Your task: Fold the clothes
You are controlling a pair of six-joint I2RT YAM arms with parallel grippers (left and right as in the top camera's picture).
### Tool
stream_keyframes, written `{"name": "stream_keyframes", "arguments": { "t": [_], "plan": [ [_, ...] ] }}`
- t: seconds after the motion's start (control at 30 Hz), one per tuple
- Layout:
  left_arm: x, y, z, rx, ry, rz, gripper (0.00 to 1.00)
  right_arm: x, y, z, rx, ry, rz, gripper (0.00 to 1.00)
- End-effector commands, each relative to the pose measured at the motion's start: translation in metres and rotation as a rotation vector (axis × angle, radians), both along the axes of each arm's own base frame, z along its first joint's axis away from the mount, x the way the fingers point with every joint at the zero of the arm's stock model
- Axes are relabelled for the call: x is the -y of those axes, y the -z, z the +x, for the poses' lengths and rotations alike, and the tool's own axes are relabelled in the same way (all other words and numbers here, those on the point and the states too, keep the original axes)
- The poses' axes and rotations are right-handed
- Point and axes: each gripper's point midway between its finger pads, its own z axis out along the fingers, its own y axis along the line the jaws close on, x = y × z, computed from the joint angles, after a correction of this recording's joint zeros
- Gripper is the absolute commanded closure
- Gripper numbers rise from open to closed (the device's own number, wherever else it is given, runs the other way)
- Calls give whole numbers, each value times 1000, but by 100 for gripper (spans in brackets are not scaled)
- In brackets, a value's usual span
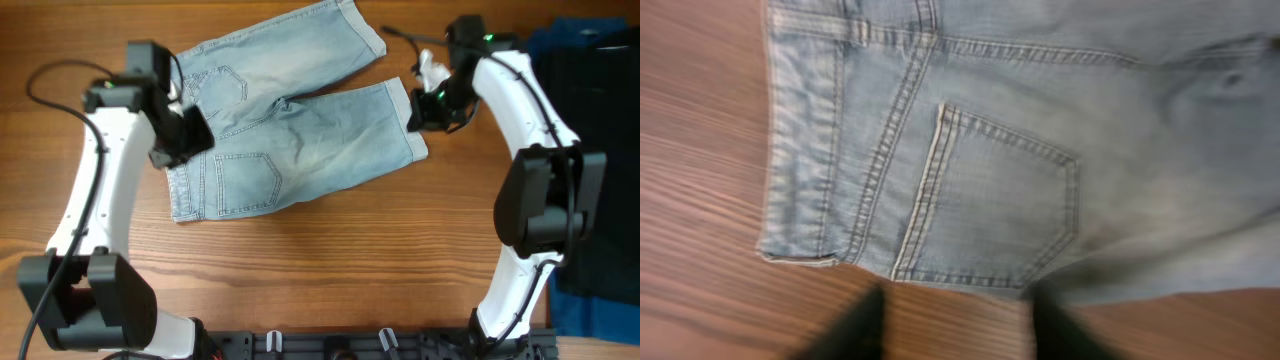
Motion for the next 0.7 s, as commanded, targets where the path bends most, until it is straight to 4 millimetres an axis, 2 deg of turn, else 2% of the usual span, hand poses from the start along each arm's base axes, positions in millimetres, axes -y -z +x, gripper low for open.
{"name": "stream_keyframes", "arguments": {
  "t": [0.0, 0.03, 0.07, 0.23, 0.37, 0.47, 0.57, 0.67],
  "plan": [
    [22, 57, -30, -113, -43, -61, 92, -18, 20, -18, -52, 20, 25, 96],
    [29, 67, -33, -113, -32, -83, 96, -18, 24, -18, -54, 36, 21, 96],
    [38, 82, -39, -115, -22, -106, 96, -15, 33, -17, -51, 64, 1, 96],
    [44, 106, -51, -119, -11, -95, 96, -4, 54, -10, -18, 141, -68, 96],
    [29, 118, -50, -98, -74, -5, 96, 10, 67, -5, 7, 222, -142, 96],
    [15, 126, -50, -76, -129, 72, 96, 13, 74, -5, 12, 247, -154, 96],
    [0, 135, -54, -62, -172, 147, 96, 25, 83, -19, -39, 314, -224, 96],
    [-5, 140, -56, -55, -176, 172, 96, 38, 85, -35, -108, 395, -305, 96]
  ]
}}
